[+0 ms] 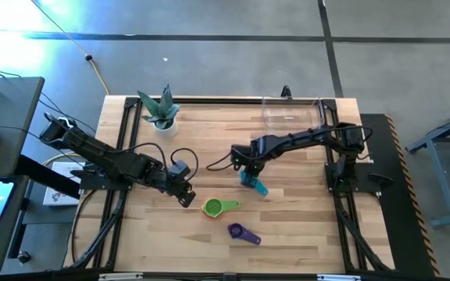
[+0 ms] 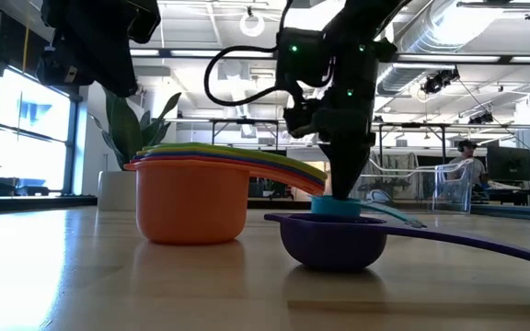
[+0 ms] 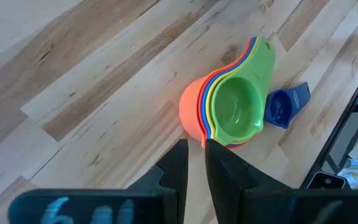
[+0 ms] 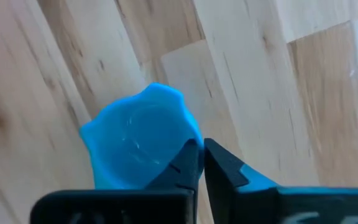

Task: Nest measuring cups in basket
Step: Stack the blue measuring cup into the green measuring cup

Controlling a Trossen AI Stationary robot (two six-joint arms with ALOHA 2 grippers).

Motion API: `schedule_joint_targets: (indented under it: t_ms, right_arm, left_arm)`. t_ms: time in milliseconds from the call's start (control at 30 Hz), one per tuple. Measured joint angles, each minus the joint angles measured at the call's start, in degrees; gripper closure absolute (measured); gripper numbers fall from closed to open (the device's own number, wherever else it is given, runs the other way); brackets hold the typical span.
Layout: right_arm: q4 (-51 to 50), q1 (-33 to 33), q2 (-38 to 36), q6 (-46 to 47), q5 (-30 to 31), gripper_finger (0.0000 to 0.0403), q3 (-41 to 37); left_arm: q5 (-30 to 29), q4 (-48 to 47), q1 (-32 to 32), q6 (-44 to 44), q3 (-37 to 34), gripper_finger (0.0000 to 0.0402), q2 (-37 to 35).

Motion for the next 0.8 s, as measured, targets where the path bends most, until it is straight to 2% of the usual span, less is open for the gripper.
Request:
schedule_joint_targets:
  t_ms: [233, 567, 800]
  right_arm:
    - [-8.20, 0.23, 0.00, -4.54, -0.25, 0.0400, 8.50]
    - [-12.80, 2.89, 0.13, -12.68, -2.07, 0.0402, 24.92]
    - [-17.96, 4.97, 5.03, -18.70, -3.18, 0.0402, 39.82]
  left_arm:
    - [0.20, -2.34, 1.67, 0.02, 0.00, 0.0355, -1.62]
    - [0.18, -9.64, 7.75, 0.02, 0.00, 0.0355, -7.06]
    - [0.89, -10.30, 12.23, 0.32, 0.00, 0.0355, -9.65]
